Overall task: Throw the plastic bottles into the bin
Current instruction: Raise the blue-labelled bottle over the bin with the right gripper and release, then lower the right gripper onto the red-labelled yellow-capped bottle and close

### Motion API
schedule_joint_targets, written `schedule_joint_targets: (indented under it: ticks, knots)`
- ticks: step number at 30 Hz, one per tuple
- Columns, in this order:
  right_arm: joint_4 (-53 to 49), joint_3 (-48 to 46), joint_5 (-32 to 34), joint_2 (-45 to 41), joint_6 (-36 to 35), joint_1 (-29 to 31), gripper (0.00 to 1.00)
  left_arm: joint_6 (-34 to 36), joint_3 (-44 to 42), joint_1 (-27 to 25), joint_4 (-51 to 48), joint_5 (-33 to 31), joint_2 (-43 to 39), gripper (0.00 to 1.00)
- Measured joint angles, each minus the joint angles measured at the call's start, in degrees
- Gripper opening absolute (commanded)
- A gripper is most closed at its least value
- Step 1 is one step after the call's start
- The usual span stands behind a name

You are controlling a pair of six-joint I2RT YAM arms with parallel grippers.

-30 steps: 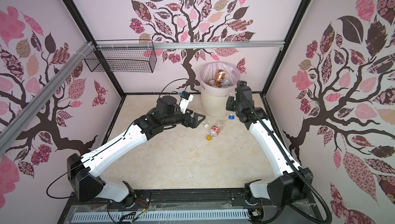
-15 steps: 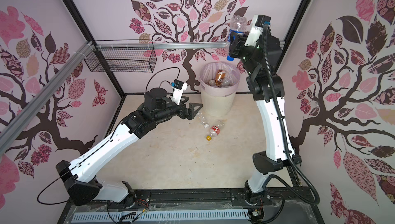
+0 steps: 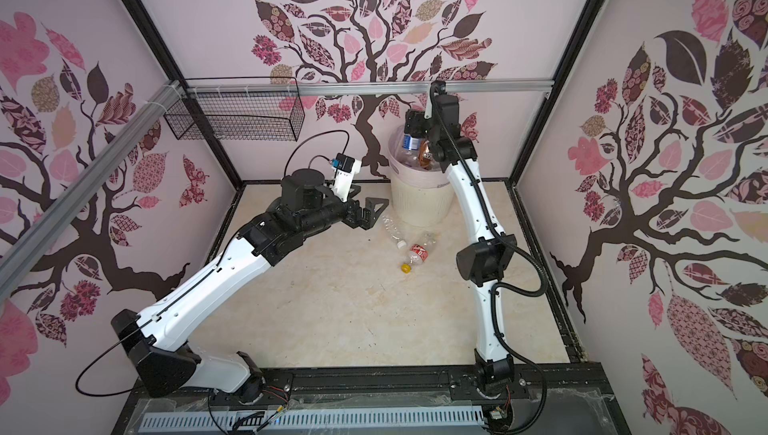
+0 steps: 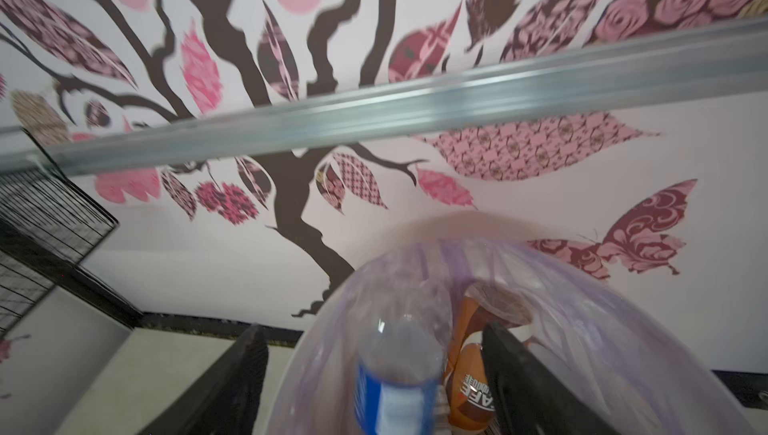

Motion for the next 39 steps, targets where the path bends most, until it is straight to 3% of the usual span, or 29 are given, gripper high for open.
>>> schedule_joint_targets:
  ticks: [8, 12, 20, 24, 31, 39]
  knots:
    - [1.64, -4.74, 2.47, -7.37, -1.81, 0.0, 0.99, -0.76, -1.14, 0.0, 0.15, 0.57, -0.09, 0.98]
    - [1.46, -11.04, 4.87, -15.72, -1.9, 0.0, 0.99, -1.9, -3.48, 0.0, 0.33, 0.96, -0.81, 0.98]
    - [8.74, -56.57, 9.68, -43.01, 3.06, 0.0, 0.99, -5.07, -8.85, 0.0, 1.6, 3.34, -3.87, 0.98]
    - [11.21, -77.22, 11.61, -50.71, 7.48, 0.0, 1.0, -6.73, -10.97, 0.0, 2.64, 5.03, -4.24, 0.98]
    - [14.91, -99.16, 7.37, -51.49, 15.72, 0.0, 0.99, -8.98, -13.94, 0.0, 3.61, 7.19, -4.26, 0.98]
    - [21.27, -102.99, 0.79, -45.55, 21.66, 0.13, 0.98, -10.56, -16.13, 0.0, 3.78, 7.85, -5.33, 0.98]
